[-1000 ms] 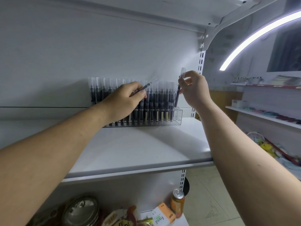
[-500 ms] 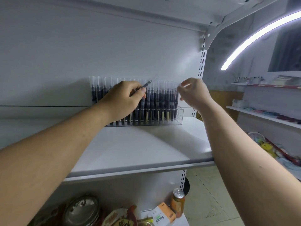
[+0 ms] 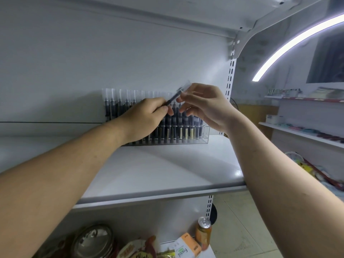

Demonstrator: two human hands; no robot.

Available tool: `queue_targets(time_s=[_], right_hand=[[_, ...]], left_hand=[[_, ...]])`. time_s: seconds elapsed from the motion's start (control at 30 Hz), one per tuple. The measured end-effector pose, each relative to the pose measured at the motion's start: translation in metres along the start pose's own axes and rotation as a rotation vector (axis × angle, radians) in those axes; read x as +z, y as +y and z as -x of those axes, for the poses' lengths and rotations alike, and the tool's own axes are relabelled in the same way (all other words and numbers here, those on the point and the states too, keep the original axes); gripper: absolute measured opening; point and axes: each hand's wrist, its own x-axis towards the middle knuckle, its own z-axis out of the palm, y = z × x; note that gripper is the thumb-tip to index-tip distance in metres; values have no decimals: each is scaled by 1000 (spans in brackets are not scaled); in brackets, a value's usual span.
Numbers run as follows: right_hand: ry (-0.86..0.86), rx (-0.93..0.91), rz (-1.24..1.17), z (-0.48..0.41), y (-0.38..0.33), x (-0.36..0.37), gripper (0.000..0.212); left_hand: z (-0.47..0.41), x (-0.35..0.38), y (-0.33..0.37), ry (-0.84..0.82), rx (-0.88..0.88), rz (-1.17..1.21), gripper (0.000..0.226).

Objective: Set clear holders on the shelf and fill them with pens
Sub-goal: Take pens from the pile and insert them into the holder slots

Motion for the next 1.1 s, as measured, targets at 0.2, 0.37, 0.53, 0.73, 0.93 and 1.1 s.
queue_targets(time_s=[0.2,0.37,0.53,0.73,0.93,1.1], right_hand=[[-30,-24,-87,-1,0,-3,17],[105,-77,-108,-2,-3,-4,18],[571,-188,121,-7,-5,-19,17],[791,-168,681,-10,5,-35,21],[739,-131,716,-11,9,-33,24],[711,-105,741,-12,10,-32,26]], left_hand=[[3,1,3,-36,5,-44,24],[4,1,5,-42,44,-122,20],[5,-2,2,-35,101,-280,20],[6,-4,3,19,177,-356,37],[6,-6,3,33,187,-378,40],[4,-5,2,38,185,-370,38]])
